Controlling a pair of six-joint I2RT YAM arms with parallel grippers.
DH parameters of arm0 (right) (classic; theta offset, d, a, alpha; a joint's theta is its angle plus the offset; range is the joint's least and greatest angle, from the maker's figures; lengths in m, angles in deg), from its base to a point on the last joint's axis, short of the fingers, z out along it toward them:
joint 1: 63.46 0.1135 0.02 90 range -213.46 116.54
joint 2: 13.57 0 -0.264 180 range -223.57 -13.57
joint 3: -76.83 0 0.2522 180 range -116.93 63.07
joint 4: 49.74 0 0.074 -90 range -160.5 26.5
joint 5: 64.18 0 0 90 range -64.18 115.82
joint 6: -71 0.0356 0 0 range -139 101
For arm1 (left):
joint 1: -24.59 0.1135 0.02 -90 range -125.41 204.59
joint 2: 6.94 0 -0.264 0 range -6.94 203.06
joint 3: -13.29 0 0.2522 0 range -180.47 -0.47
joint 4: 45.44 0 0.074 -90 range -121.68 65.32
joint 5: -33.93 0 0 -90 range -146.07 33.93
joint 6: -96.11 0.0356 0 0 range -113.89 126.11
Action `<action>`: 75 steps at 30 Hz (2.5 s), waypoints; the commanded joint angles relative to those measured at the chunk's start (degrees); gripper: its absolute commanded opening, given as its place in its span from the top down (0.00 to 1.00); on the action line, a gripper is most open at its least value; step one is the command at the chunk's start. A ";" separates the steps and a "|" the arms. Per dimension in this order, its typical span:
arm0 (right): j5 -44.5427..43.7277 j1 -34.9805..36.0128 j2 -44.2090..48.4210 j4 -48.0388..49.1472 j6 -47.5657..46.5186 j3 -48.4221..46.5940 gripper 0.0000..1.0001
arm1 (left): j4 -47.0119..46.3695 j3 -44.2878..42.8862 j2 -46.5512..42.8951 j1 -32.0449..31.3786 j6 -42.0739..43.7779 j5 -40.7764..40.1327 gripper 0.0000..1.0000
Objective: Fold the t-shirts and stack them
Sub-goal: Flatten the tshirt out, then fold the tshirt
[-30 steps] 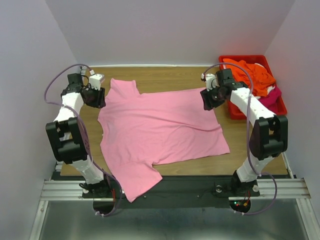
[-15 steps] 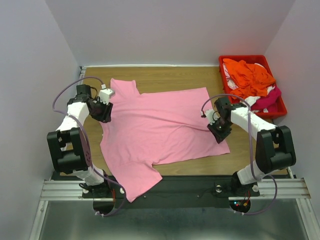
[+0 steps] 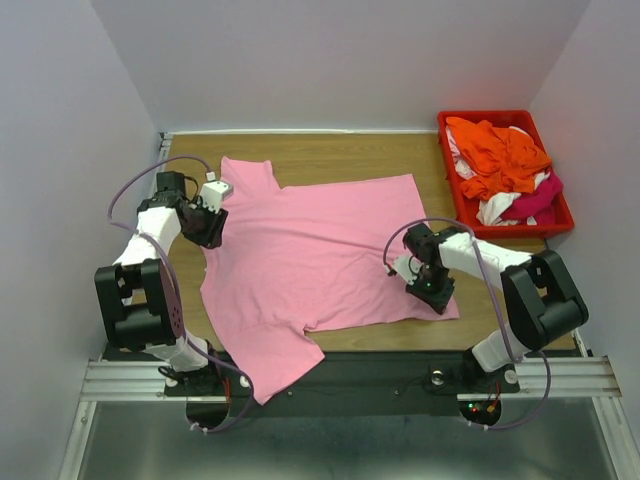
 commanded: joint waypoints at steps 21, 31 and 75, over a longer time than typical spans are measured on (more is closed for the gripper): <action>8.54 -13.71 -22.10 9.16 11.96 -54.02 0.49 | -10.93 -24.66 14.92 0.43 -14.69 4.68 0.39; 0.99 -17.41 -42.68 19.01 22.16 -73.11 0.52 | -18.41 -48.12 36.26 0.43 -27.88 3.89 0.38; 8.01 -18.03 -55.26 24.55 24.98 -76.37 0.74 | -17.10 -70.56 60.19 -0.89 -35.45 1.69 0.65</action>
